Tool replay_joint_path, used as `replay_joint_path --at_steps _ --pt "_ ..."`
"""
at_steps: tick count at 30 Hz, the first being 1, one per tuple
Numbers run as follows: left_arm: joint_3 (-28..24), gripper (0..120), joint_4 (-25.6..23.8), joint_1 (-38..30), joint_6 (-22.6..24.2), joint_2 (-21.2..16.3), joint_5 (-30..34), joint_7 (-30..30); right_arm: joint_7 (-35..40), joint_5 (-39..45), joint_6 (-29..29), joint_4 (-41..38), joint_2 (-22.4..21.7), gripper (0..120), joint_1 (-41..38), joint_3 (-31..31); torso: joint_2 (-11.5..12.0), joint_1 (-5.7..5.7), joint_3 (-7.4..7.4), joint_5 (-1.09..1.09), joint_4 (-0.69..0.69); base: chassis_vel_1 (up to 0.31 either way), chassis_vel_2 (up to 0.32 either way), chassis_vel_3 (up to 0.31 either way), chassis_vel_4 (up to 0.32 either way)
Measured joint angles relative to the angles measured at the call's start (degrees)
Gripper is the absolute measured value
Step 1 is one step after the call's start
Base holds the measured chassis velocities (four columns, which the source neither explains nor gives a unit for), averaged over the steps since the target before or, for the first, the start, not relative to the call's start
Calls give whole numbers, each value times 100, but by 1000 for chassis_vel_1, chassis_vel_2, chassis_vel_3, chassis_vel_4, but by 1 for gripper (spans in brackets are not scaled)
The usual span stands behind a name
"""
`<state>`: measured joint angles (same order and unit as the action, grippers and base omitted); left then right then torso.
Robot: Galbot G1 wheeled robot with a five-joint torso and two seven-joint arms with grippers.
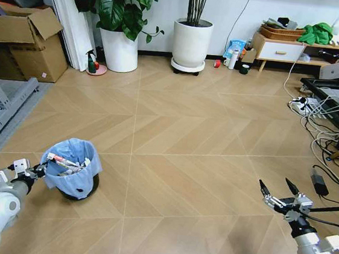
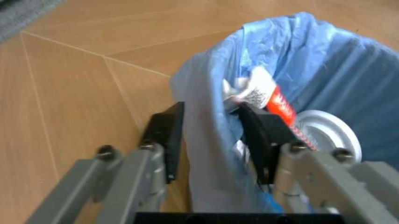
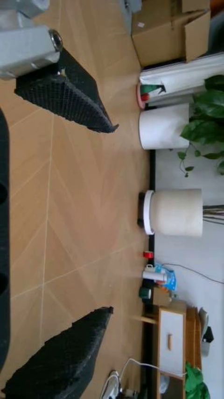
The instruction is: Pick up the trash bin and place the garbage on the floor into it.
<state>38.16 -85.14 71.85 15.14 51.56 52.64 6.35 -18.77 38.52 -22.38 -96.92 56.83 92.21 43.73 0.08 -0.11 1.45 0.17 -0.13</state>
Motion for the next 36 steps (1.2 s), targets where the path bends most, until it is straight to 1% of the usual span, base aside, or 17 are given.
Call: replay_joint_path --at_steps 3,4,7,10,11,13,15,16,17,21,22,24,25,27,30,32,36 --pt "-20 54 7 67 -279 -1 -348 177 12 2 0 9 31 100 2 -17 0 0 0 2 1 0 0 0 0" --pt "-20 54 7 67 -279 -1 -348 177 12 2 0 9 31 100 2 -17 0 0 0 2 1 0 0 0 0" --pt "-22 63 39 94 -509 5 -540 219 31 7 2 13 45 100 -7 -53 0 0 0 0 1 0 0 0 0" --pt "97 79 -83 208 -673 2 -584 238 116 21 1 -6 66 100 -46 -114 0 0 0 2 0 0 0 0 0" --pt "97 79 -83 208 -673 2 -584 238 116 21 1 -6 66 100 -46 -114 0 0 0 2 0 0 0 0 0" --pt "222 90 -346 359 -815 22 -660 129 252 24 -9 -8 136 100 -186 -202 0 0 0 2 -1 0 0 0 0" --pt "279 93 -515 435 -859 61 -720 103 325 27 -16 9 192 100 -297 -258 0 0 0 0 0 0 0 0 0" --pt "343 97 -772 547 -889 137 -796 94 441 27 -21 75 315 100 -499 -367 0 0 0 1 -1 0 0 0 0" --pt "343 97 -772 547 -889 137 -796 94 441 27 -21 75 315 100 -499 -367 0 0 0 1 -1 0 0 0 0" --pt "378 100 -1707 791 -1032 468 -1243 43 634 -111 -181 670 1054 100 -1415 -924 0 0 1 -1 1 0 0 0 0" --pt "378 100 -1707 791 -1032 468 -1243 43 634 -111 -181 670 1054 100 -1415 -924 0 0 1 -1 1 0 0 0 0" --pt "291 100 -2058 836 -1136 640 -1491 -20 636 -272 -468 1081 1444 100 -1951 -1155 0 0 1 -3 0 0 0 0 0" --pt "291 100 -2058 836 -1136 640 -1491 -20 636 -272 -468 1081 1444 100 -1951 -1155 0 0 1 -3 0 0 0 0 0" --pt "182 100 -2165 850 -1259 759 -1707 -121 614 -310 -684 1338 1686 100 -2360 -1316 0 0 1 5 1 0 0 0 0" --pt "117 100 -2134 792 -1408 852 -1872 -227 580 -321 -859 1517 1863 100 -2675 -1428 0 0 2 1 3 0 0 0 0" --pt "101 100 -1921 662 -1630 910 -1954 -365 549 -308 -1026 1698 2003 100 -2965 -1549 0 0 1 4 1 0 0 0 0" --pt "111 100 -1674 535 -1808 956 -1973 -509 431 -254 -1239 1998 2103 100 -3238 -1718 0 0 1 1 0 0 0 0 0"
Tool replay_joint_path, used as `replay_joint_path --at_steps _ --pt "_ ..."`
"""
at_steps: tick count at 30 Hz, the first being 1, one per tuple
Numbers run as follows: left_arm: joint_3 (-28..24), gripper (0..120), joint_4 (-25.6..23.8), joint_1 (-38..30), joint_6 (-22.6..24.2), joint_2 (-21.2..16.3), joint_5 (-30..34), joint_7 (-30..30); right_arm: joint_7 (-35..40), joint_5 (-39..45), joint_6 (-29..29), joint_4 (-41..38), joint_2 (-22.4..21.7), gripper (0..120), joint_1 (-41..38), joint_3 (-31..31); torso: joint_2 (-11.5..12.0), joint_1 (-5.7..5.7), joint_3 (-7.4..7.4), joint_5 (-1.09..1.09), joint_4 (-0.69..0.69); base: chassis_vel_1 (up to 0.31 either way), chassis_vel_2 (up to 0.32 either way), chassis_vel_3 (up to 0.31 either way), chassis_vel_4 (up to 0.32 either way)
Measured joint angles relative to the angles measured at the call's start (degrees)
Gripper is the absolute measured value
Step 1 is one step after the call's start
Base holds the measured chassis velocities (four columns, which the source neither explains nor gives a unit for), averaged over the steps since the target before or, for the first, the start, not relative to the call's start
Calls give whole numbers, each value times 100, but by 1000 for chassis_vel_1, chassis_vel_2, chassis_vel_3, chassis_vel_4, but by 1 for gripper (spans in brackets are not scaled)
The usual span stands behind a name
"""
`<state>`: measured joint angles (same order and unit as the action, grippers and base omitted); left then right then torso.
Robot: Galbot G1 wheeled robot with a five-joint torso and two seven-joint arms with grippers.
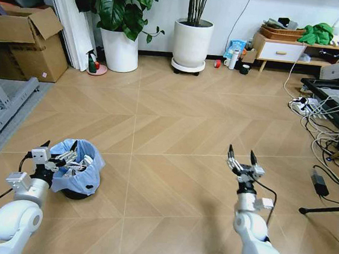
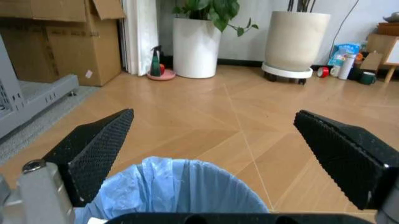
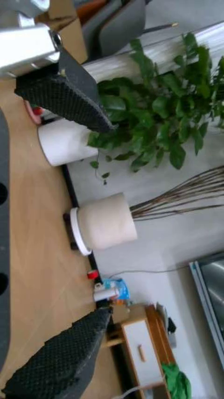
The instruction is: Pick up the trash bin and place the garbage on the floor into it.
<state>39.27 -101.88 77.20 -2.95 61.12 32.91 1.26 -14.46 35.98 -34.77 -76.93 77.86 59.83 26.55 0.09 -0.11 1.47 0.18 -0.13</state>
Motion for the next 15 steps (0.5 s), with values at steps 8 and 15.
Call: replay_joint_path --at_steps 8,15 --pt "1 100 199 -97 -13 98 -109 -51 -53 19 -259 350 113 100 -330 -180 0 0 0 0 1 0 0 0 0" --pt "0 100 203 -98 2 97 -110 -50 -48 17 -260 352 107 100 -320 -177 0 0 -1 0 -1 0 0 0 0"
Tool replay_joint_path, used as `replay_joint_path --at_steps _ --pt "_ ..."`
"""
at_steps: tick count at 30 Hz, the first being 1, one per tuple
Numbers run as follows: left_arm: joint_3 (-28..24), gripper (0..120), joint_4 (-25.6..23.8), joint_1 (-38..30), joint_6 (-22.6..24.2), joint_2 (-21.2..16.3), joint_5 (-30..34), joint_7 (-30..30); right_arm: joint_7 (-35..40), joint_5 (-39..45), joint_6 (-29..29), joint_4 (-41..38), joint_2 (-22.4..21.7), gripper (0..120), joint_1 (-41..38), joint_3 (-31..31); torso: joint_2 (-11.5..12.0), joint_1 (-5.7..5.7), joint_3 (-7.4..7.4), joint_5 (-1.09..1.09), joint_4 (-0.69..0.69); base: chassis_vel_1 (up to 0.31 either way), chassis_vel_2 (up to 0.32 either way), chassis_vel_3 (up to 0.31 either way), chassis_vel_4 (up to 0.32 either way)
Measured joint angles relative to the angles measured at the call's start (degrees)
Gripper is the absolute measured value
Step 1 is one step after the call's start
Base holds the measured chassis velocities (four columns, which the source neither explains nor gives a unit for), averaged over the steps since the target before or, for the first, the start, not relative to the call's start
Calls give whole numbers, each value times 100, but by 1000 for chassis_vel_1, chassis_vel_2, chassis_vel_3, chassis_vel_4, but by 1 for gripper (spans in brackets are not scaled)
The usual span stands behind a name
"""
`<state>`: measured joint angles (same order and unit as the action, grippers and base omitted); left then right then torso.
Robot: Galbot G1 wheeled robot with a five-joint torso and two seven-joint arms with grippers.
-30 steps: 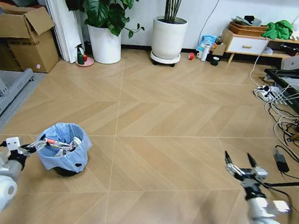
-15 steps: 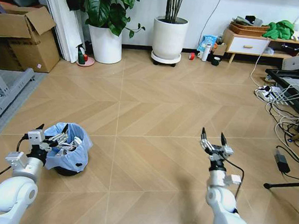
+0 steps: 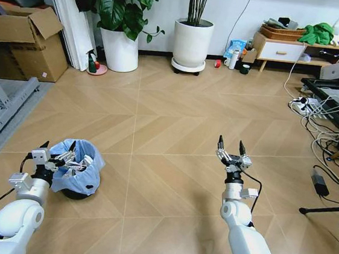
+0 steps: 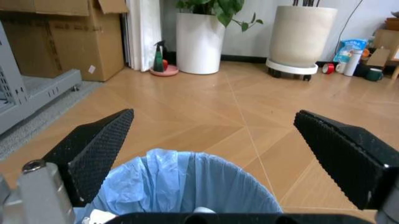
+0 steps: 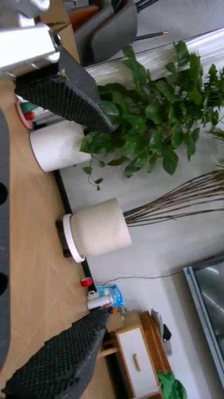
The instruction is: Pick up the trash bin and place the garbage on the floor into it.
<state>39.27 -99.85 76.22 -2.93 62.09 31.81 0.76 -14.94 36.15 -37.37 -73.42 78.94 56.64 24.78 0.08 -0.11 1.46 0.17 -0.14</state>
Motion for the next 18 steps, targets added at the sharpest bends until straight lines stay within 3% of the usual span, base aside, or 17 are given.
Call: replay_joint_path --at_steps 18 --pt "-2 100 1 3 17 -9 13 8 6 -5 16 -24 -12 100 25 13 0 0 0 0 1 0 0 0 0"
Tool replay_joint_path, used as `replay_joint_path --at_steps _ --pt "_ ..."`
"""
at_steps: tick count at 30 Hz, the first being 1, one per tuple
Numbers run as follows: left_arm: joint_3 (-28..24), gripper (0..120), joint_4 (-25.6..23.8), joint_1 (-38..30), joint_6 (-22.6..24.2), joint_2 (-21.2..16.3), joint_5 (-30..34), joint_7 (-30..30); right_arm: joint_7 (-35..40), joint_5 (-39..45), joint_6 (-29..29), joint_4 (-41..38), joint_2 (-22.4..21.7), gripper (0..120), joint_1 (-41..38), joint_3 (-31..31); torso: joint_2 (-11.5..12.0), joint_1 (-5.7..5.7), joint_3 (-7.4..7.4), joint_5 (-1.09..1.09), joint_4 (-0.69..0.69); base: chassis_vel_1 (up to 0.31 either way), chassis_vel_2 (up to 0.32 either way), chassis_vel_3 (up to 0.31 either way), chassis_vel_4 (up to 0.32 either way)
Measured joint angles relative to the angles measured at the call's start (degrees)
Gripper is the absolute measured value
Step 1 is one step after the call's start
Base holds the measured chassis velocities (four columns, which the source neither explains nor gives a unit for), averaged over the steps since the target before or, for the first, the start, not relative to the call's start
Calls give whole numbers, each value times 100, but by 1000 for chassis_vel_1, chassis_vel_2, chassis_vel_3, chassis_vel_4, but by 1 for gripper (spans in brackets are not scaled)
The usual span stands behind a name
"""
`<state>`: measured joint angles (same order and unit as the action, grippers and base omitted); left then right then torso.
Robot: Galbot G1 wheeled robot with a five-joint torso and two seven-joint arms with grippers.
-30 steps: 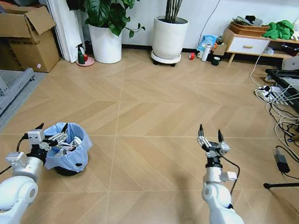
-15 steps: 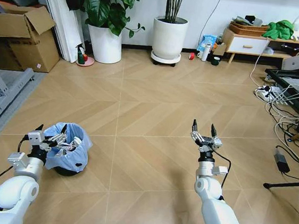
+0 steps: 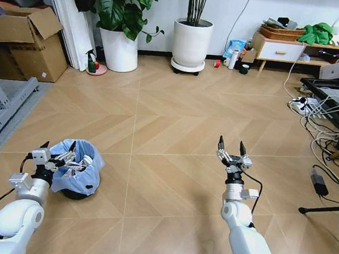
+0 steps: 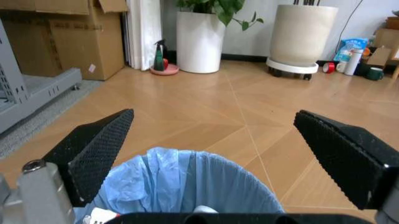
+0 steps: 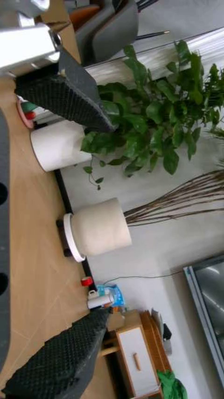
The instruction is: Pick up the trash bin and place the garbage on the floor into it.
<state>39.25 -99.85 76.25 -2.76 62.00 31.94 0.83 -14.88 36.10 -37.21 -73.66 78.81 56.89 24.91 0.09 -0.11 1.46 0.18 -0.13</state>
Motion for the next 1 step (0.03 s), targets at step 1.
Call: replay_joint_path --at_steps 1 --pt "0 100 0 0 1 0 1 1 1 0 1 -2 -1 100 1 1 0 0 0 0 0 0 0 0 0"
